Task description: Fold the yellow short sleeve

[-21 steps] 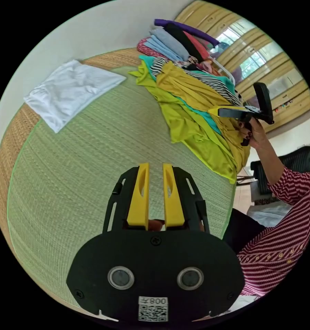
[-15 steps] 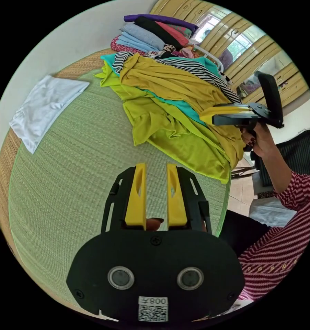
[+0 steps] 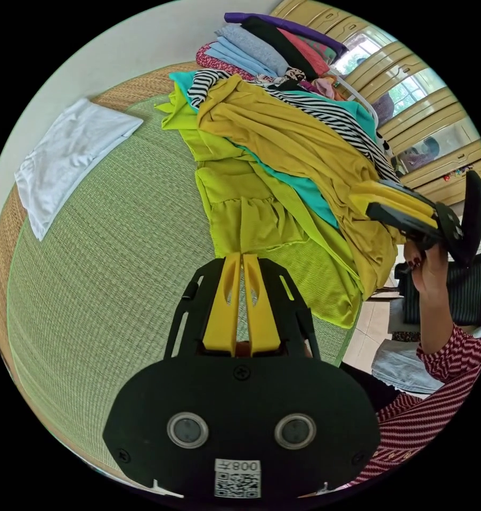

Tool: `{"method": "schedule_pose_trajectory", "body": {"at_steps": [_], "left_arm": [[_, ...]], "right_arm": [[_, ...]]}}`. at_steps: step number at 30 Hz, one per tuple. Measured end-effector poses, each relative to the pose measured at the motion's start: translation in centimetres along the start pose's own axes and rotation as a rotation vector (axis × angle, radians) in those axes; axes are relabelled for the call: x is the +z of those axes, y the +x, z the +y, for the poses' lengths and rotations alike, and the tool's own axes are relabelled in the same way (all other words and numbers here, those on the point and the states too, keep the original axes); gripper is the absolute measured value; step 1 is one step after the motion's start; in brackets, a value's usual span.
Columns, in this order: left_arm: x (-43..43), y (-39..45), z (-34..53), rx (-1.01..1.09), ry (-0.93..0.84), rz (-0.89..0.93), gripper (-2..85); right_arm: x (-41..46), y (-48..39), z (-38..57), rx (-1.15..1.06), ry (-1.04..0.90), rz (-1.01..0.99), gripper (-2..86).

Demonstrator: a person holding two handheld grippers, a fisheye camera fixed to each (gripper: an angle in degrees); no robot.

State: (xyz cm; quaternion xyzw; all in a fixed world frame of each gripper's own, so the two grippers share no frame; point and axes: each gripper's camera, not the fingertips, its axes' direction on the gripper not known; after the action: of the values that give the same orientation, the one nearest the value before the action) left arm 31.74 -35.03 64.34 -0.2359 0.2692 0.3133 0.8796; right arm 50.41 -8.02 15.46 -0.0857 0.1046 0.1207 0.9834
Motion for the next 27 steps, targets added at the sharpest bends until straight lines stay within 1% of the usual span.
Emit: {"method": "schedule_pose_trajectory", "body": {"at_steps": [4,10,13,17,19,22,27], "left_arm": [[0.0,0.6,0.4,-0.001,0.010,-0.009,0.6],[0.3,1.4,1.2,0.028,0.008,-0.010,0.4],[0.5,1.7,2.0,0.027,0.012,-0.007,0.4],[0.2,1.9,3.6,0.028,0.021,-0.004,0.4],[-0.1,2.0,5.3,0.030,0.023,-0.012,0.4],[-0.5,1.9,7.7,0.023,0.015,-0.007,0.6],[-1.6,2.4,10.8,0.020,0.019,0.025,2.2]], "right_arm": [[0.3,-0.1,-1.2,-0.008,-0.011,0.018,7.1],[0.7,-0.6,-2.9,-0.014,-0.019,0.099,7.2],[1.4,-0.6,-3.5,-0.012,-0.059,0.115,6.8],[1.6,-0.4,-3.2,0.004,-0.098,0.142,3.2],[0.4,0.0,-2.6,0.016,-0.089,0.118,2.0],[-3.4,0.8,-0.9,0.039,-0.025,0.017,1.1],[-12.9,1.1,4.7,0.023,0.092,-0.166,0.5]]}}
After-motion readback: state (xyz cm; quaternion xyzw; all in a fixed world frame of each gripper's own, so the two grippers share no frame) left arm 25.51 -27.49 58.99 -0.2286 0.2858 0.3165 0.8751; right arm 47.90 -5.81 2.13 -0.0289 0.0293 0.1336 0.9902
